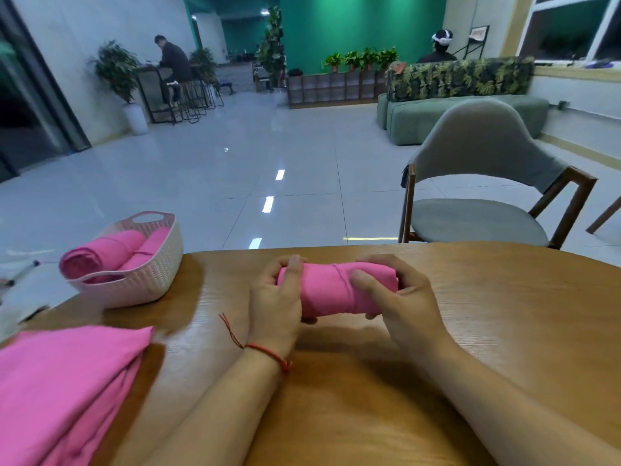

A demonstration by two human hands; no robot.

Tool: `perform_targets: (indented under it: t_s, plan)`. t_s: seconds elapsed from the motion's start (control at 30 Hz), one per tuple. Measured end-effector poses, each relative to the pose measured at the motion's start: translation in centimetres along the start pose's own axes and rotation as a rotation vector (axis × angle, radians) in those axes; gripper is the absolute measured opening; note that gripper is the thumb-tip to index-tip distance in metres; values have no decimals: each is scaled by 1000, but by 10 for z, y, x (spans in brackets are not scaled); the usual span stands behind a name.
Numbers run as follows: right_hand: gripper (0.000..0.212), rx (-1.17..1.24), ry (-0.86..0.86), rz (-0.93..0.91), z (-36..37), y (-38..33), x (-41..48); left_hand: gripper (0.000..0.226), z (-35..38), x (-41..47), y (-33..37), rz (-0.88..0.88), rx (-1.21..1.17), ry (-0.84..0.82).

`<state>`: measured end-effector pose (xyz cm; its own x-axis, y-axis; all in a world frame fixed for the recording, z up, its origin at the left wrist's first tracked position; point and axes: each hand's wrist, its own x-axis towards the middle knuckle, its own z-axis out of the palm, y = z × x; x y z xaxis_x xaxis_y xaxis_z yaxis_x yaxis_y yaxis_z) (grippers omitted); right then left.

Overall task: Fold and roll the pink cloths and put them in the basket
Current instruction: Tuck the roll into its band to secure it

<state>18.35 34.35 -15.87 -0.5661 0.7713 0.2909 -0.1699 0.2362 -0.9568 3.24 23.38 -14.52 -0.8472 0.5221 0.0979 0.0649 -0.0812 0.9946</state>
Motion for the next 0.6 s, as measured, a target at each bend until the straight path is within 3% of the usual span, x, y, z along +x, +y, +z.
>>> perform_targets:
  t_s: [0.17, 0.33, 0.5, 0.6]
  plan:
    - [26, 46, 6, -11, 23, -14, -16, 37, -25, -17, 22, 16, 26, 48]
    - [28, 74, -36, 51, 57, -29, -25, 45, -66, -17, 47, 138, 118, 144]
    - [35, 132, -155, 46, 105, -58, -25, 42, -120, -2, 80, 201, 215, 183]
    - [27, 90, -354, 64, 133, -67, -30, 33, -159, 17, 96, 172, 265, 273]
